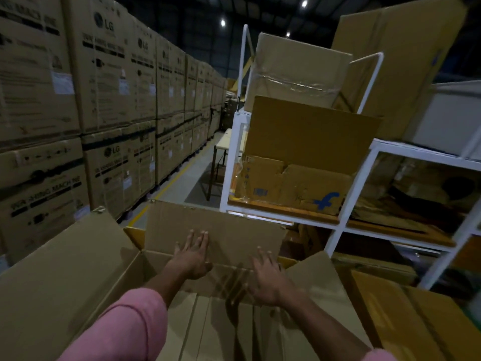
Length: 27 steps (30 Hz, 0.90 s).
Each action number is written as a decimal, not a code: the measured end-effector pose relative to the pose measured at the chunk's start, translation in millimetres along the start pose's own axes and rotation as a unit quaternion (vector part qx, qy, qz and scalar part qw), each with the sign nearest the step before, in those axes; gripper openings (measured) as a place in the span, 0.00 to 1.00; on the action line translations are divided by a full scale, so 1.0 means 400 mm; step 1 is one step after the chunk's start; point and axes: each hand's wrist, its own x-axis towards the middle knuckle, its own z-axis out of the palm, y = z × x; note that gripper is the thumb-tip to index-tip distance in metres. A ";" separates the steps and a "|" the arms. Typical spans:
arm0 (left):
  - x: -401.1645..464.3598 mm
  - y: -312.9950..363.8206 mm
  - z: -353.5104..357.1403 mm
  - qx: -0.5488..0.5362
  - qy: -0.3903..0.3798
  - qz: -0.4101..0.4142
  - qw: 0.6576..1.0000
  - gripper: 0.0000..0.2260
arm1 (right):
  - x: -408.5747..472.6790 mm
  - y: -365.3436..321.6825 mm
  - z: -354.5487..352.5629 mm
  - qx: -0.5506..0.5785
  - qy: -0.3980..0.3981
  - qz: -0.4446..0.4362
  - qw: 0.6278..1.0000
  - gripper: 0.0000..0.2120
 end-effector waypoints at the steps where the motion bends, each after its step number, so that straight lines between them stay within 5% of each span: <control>1: 0.002 0.001 0.003 -0.006 -0.002 0.000 1.000 0.41 | -0.006 0.004 -0.001 -0.002 0.001 0.002 1.000 0.41; 13: 0.012 0.012 -0.016 0.007 0.067 0.015 0.998 0.38 | -0.017 -0.012 -0.027 -0.024 -0.009 -0.004 1.000 0.41; 27: 0.054 -0.032 -0.031 -0.032 0.060 -0.009 0.998 0.41 | 0.138 -0.008 -0.047 0.036 -0.035 0.038 0.998 0.45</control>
